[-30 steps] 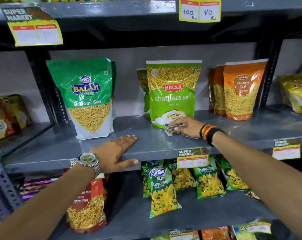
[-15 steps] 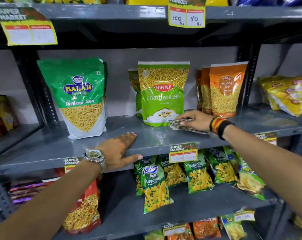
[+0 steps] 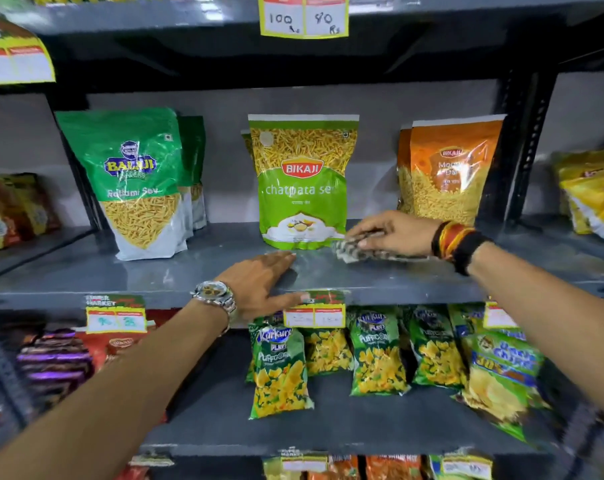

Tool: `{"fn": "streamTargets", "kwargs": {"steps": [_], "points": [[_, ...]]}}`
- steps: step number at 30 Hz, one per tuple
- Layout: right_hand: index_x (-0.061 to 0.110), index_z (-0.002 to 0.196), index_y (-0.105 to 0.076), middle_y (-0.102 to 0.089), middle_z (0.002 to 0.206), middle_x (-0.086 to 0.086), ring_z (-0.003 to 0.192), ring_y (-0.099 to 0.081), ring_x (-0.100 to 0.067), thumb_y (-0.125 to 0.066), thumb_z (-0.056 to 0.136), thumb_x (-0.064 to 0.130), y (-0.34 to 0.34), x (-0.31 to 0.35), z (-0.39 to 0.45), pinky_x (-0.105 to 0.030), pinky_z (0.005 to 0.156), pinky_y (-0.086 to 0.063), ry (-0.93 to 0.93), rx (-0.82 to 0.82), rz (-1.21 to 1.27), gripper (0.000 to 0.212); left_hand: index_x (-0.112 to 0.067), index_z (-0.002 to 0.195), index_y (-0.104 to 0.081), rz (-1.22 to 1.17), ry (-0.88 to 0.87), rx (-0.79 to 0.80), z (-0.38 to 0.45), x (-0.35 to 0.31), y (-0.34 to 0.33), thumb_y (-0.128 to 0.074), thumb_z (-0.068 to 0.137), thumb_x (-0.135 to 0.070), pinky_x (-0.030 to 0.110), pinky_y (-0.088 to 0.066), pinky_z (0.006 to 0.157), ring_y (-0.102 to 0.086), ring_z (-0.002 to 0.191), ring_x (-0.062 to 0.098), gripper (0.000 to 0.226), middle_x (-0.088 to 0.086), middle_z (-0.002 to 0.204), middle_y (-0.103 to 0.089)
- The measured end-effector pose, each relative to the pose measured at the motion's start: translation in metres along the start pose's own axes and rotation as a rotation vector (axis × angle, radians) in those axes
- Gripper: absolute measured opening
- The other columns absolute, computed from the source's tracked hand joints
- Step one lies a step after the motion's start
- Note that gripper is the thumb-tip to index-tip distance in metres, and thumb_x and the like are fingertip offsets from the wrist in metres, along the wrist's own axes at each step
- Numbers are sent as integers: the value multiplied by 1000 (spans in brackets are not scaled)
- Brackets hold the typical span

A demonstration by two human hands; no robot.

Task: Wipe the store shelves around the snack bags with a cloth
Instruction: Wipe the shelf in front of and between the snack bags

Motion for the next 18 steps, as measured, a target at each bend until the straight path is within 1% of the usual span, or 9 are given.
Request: {"fn": "streamTargets", "kwargs": {"steps": [1, 2, 5, 7, 9, 11, 13, 16, 18], "points": [[33, 124, -66, -63, 129, 13, 117, -56, 0, -62, 96, 27, 5, -8, 9, -24, 104, -43, -11, -81, 15, 30, -21, 163, -24, 5, 6, 0, 5, -6, 3, -28, 85, -91, 41, -33, 124, -34, 154, 22, 105, 2, 171, -28], [28, 125, -67, -65, 130, 7, 119, -57, -8, -62, 96, 24, 6, -14, 19, -25, 104, -41, -14, -127, 39, 30, -21, 163, -26, 13, 7, 4, 10, -11, 5, -29, 86, -90, 42, -35, 123, -36, 153, 23, 103, 3, 171, -29], [21, 124, -69, -65, 133, -1, 123, -59, -17, -62, 95, 17, -9, -28, 51, -21, 101, -39, -27, -134, 45, 29, -18, 162, -26, 55, -14, 40, 17, -23, 4, -31, 88, -88, 42, -36, 122, -38, 152, 26, 102, 5, 170, -30], [20, 122, -70, -65, 134, -5, 125, -59, -22, -62, 95, 14, -26, -39, 70, -25, 105, -41, -50, -139, 58, 29, -18, 163, -24, 46, -5, 39, 17, -26, -2, -29, 87, -89, 42, -36, 123, -38, 152, 25, 104, 5, 171, -29], [19, 121, -70, -64, 134, -6, 126, -58, -25, -60, 95, 12, -41, -47, 82, -33, 110, -43, -58, -145, 68, 29, -19, 164, -23, 20, 12, 32, 18, -24, -7, -26, 84, -92, 42, -35, 123, -36, 153, 24, 108, 3, 171, -27], [20, 123, -69, -61, 136, -6, 127, -56, -28, -59, 96, 14, -50, -53, 89, -41, 111, -42, -54, -147, 59, 29, -20, 164, -22, 5, 12, 38, 19, -22, -10, -20, 81, -96, 42, -33, 124, -33, 155, 23, 113, 2, 172, -25], [20, 126, -67, -59, 137, -7, 127, -55, -29, -58, 97, 16, -49, -53, 90, -43, 111, -41, -34, -123, 41, 30, -21, 164, -20, -2, 11, 32, 19, -22, -11, -19, 80, -97, 41, -32, 124, -32, 155, 22, 113, 2, 172, -24], [20, 127, -66, -59, 133, -5, 126, -55, -25, -57, 98, 17, -43, -43, 70, -41, 112, -41, 14, -62, 52, 31, -20, 165, -20, -5, 2, 21, 18, -23, -12, -29, 86, -90, 40, -31, 125, -30, 156, 22, 105, 2, 173, -23], [23, 126, -66, -60, 126, 3, 119, -58, -20, -58, 98, 19, -42, -36, 38, -42, 109, -44, 97, -3, 63, 30, -21, 165, -19, -12, -2, 25, 17, -22, -12, -32, 88, -87, 42, -30, 126, -28, 157, 21, 103, 1, 173, -22]]}}
Point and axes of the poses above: each hand's wrist, its own z-axis towards the middle knuckle, its own y-axis out of the back of the hand, x = y × z, the point moved 1 cm from there along z, towards the middle knuckle
